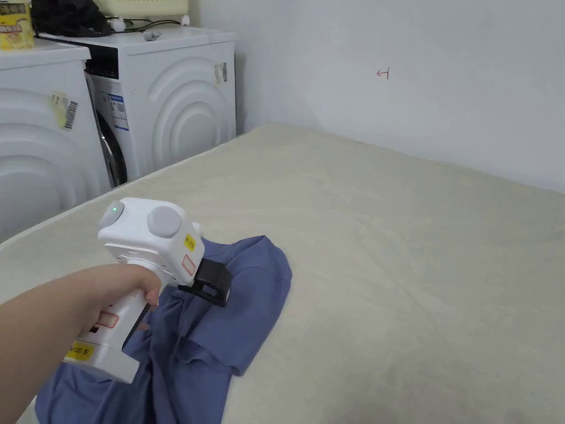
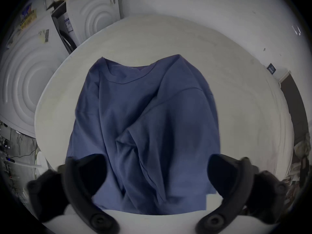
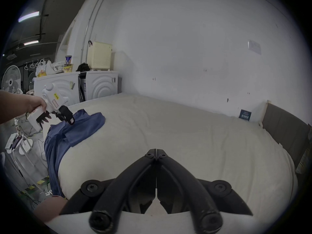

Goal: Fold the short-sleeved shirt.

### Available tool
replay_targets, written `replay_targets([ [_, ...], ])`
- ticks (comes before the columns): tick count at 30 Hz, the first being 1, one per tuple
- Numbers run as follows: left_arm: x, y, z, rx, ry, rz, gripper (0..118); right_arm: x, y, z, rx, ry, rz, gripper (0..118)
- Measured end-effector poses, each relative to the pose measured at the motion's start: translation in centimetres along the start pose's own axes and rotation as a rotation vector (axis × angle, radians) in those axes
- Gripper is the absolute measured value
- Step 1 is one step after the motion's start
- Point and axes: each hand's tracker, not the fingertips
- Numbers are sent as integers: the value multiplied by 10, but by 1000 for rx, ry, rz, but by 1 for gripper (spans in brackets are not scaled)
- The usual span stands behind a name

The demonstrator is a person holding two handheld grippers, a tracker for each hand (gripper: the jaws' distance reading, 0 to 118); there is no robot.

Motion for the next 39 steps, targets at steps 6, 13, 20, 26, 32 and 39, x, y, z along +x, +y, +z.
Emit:
replay_targets([
  [6,-20,27,-82,-39,141,102,113,3,-8,-12,-53,1,3,0],
  [13,-53,8,-85,-71,99,210,118,-3,-20,-21,-111,55,-6,0],
  [20,-19,4,-70,35,146,85,69,-1,-23,-18,-128,74,-48,0],
  [26,-6,-10,-44,81,113,69,9,11,-21,-7,-113,62,-54,0],
  [32,-21,-8,41,359,-125,207,9,37,-11,13,-80,49,-110,0],
  [39,75,3,184,545,-135,-108,9,76,-3,39,16,-10,-208,0],
])
